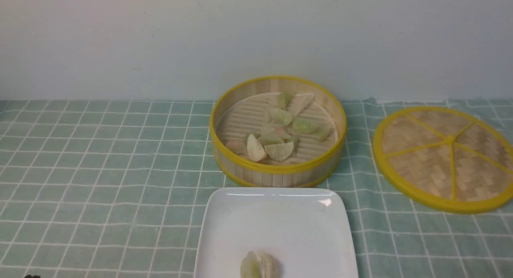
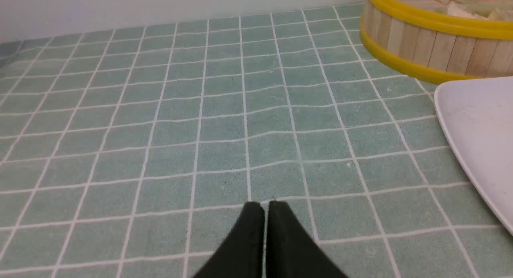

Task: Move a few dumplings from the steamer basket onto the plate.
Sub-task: Use the right arm to grab a dumpling from inside the steamer

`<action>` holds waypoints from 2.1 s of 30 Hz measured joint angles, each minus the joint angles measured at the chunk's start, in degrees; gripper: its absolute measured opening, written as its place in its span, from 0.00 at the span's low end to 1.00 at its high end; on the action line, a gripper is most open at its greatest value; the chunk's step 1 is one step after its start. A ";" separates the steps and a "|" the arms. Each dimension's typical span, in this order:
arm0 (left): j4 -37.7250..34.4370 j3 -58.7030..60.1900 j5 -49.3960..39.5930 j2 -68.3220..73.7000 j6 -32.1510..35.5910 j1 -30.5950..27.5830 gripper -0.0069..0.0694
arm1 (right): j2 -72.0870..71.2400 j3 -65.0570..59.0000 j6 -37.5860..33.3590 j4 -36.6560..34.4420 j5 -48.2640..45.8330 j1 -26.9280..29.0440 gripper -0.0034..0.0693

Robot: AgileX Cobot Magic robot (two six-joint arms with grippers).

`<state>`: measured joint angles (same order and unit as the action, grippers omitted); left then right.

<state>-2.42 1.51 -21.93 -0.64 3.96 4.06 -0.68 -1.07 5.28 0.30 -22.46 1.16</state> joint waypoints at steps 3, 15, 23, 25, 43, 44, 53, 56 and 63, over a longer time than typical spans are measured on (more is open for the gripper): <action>0.00 0.00 0.00 0.00 0.00 0.00 0.08 | 0.00 0.00 0.00 0.00 0.00 0.00 0.03; 0.00 0.00 0.00 0.00 0.00 0.00 0.08 | 0.00 0.00 0.00 0.00 0.00 0.00 0.03; 0.00 0.00 0.00 0.00 0.00 0.00 0.08 | 0.00 -0.45 3.19 -5.67 3.92 0.00 0.03; 0.00 0.00 0.00 0.00 0.00 0.00 0.08 | 0.00 -0.48 9.32 -17.35 10.92 0.00 0.03; 0.00 0.00 0.00 0.00 0.00 0.00 0.08 | 7.56 18.51 7.16 -28.00 7.76 -2.48 0.03; 0.00 0.00 0.00 0.00 0.00 0.00 0.08 | 11.33 22.81 5.14 -26.42 2.83 -2.90 0.03; 0.00 0.00 0.00 0.00 0.00 0.00 0.08 | 50.75 52.33 -15.86 -23.93 -31.64 -3.41 0.03; 0.00 0.00 0.00 0.00 0.00 0.00 0.08 | 62.07 59.70 -20.59 -25.06 -34.74 -4.23 0.03; 0.00 0.00 0.00 0.00 0.00 0.00 0.08 | 84.37 75.92 -24.56 -19.64 -35.80 -14.22 0.04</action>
<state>-2.42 1.51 -21.93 -0.64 3.96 4.06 83.69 74.85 -19.28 -19.34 -58.26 -13.06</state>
